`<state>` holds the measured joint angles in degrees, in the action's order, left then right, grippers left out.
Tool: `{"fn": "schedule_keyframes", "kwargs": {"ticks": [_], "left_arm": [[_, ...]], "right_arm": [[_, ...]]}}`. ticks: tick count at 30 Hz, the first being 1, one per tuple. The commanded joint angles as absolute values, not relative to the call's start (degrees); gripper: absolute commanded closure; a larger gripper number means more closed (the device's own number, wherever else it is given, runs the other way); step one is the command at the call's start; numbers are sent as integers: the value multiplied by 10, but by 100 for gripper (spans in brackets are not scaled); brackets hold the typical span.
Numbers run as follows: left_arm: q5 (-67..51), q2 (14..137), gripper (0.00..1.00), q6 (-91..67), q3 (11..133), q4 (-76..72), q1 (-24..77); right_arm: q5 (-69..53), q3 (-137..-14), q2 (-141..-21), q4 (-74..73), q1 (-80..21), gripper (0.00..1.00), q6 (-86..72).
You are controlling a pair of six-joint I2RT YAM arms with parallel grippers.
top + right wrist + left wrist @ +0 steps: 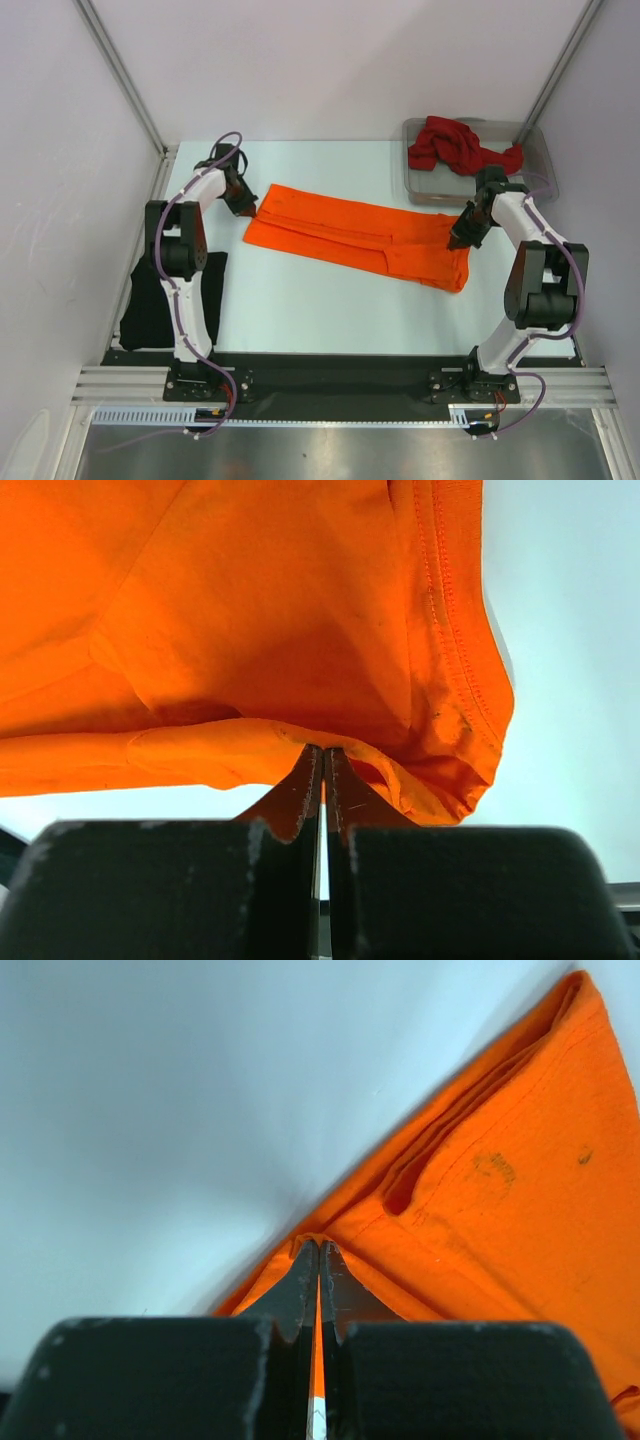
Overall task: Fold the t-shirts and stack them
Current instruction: Fold the tshirt
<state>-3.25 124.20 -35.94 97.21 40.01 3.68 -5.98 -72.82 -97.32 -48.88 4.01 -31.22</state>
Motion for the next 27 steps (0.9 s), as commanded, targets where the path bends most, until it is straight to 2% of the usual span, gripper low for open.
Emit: {"fn": "schedule_keyframes", "kwargs": {"ticks": [1, 27], "left_arm": [[-26, 1244, 100, -352, 999, 401, 33], [-33, 1274, 100, -360, 1031, 403, 33]], "right_arm": [[-58, -754, -980, -483, 46, 100, -303], [-60, -823, -1064, -479, 50, 100, -292]]}}
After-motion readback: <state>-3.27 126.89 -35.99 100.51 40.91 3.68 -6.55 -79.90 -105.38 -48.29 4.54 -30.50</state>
